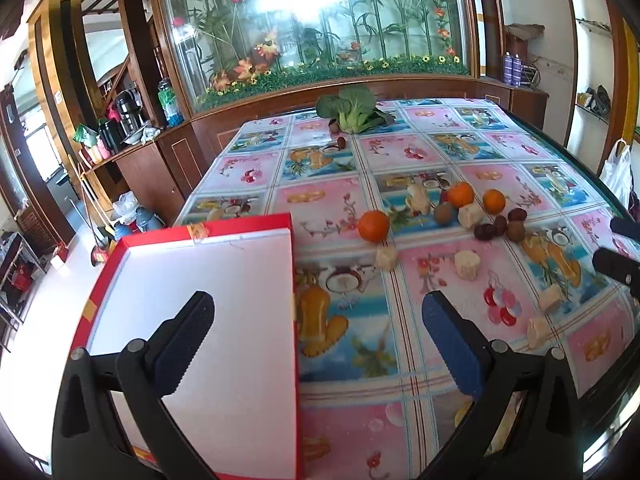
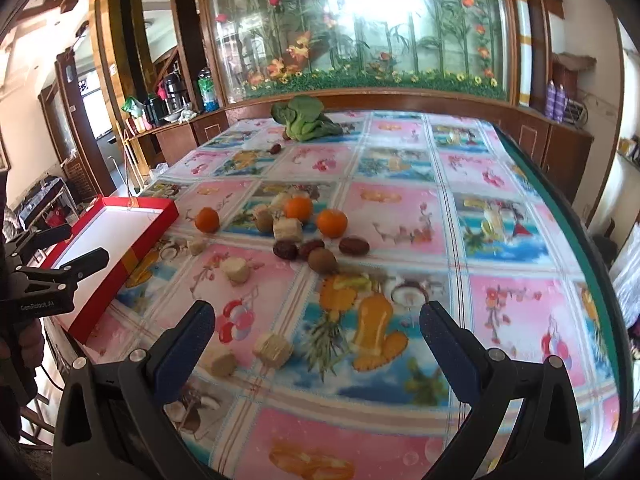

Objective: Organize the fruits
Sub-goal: 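Move the left tool toward one orange while the right tool approaches another orange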

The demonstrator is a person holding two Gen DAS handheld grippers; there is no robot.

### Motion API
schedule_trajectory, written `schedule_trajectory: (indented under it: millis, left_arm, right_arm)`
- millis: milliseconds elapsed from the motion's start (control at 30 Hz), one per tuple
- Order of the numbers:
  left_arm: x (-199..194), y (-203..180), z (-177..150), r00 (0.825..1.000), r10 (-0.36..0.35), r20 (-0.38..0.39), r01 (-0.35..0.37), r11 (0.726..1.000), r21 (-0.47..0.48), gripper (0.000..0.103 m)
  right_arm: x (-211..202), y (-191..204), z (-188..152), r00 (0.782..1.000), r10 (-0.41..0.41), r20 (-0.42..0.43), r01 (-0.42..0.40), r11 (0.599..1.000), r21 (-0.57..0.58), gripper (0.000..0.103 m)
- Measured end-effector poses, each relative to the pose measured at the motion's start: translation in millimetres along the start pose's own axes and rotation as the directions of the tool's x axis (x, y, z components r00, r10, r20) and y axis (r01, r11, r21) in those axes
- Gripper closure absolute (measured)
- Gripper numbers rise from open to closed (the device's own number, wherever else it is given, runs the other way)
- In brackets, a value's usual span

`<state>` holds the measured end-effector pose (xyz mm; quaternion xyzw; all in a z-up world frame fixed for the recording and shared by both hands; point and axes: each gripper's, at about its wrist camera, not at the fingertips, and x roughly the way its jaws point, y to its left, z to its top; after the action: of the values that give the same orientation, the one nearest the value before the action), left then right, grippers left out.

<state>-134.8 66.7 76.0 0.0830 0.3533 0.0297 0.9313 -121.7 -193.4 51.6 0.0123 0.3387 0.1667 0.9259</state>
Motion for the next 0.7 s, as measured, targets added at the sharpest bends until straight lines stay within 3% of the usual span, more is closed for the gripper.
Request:
schedule_trajectory:
  millis: [200,467,700]
  left_arm:
    - [12,10,32,1.0,0.004,-0.024,-0.004,1.0,0.002,0.0]
    - [55,-3,54,0.996,-0.018,-0.083,0.02,0.999,0.027,0.0]
    - [93,-21,57,0.987,-0.057,-0.153,0.064,0.997,0.039,0.0]
  right_arm:
    - [31,-12,45,1.0,0.02,-0.006,-0.02,1.0,0.008,0.002]
    - [87,-25,71,0.994,0.081,-0.072,-0.076,0.995,0.064,0.013]
    - [113,-29,68,0.987,0.111,-0.114,-0.1,0.99,0.099,0.033]
